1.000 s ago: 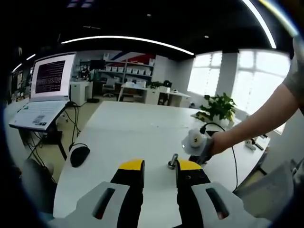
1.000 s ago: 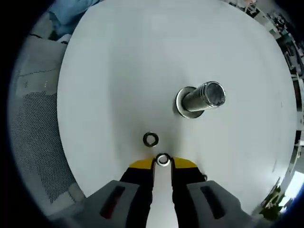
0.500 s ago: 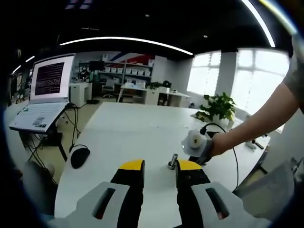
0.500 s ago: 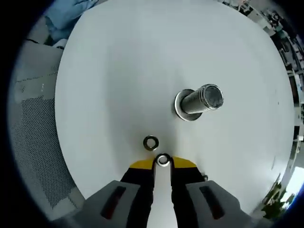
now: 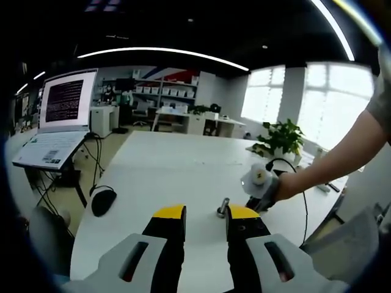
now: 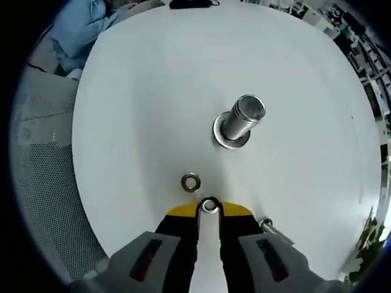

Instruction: Place the washer onto the threaded stud by aligning its center hole with the stud, sliding it down to the base, and recovering from edge contact or off-axis alignment until the washer reaches the visible bottom stop.

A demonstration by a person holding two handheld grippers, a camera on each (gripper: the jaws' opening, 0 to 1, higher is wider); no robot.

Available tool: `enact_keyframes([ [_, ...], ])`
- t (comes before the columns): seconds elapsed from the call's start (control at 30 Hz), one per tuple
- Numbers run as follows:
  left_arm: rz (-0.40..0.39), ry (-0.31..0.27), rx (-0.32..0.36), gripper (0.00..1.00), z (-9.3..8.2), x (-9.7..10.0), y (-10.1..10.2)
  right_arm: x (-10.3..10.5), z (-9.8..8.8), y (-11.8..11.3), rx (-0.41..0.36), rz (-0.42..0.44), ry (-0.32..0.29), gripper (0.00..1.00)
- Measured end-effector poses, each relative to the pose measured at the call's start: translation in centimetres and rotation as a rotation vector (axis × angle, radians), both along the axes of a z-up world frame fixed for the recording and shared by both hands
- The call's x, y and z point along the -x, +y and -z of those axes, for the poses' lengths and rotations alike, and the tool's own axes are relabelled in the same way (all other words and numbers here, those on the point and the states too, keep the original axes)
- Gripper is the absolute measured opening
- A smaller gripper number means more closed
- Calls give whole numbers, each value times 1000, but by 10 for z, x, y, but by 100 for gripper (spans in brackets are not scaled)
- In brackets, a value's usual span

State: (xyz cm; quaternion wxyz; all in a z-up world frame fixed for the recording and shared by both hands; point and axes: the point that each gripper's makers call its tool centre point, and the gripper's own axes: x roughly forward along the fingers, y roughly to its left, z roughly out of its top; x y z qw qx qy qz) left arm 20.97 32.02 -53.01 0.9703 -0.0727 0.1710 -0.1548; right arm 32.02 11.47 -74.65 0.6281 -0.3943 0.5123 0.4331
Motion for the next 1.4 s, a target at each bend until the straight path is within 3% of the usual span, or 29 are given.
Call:
enact_keyframes([
  [0.47,-1,5,-11,24,1,0,0,-9,-36,-2,-127,90,-47,13],
  [0.83,-10,5,-23,24,0,1,2,-20,-84,-5,-250,103,-129,14],
  [1.07,-13,3,-28,24,0,0,4,-45,-118,-27,-304,157,-209,14],
  [1.27,-22,-2,-27,24,-1,0,5,-53,-114,-50,-288,191,-211,14],
  [1.4,-23,5,-29,24,0,0,5,-50,-107,-53,-269,176,-199,14],
])
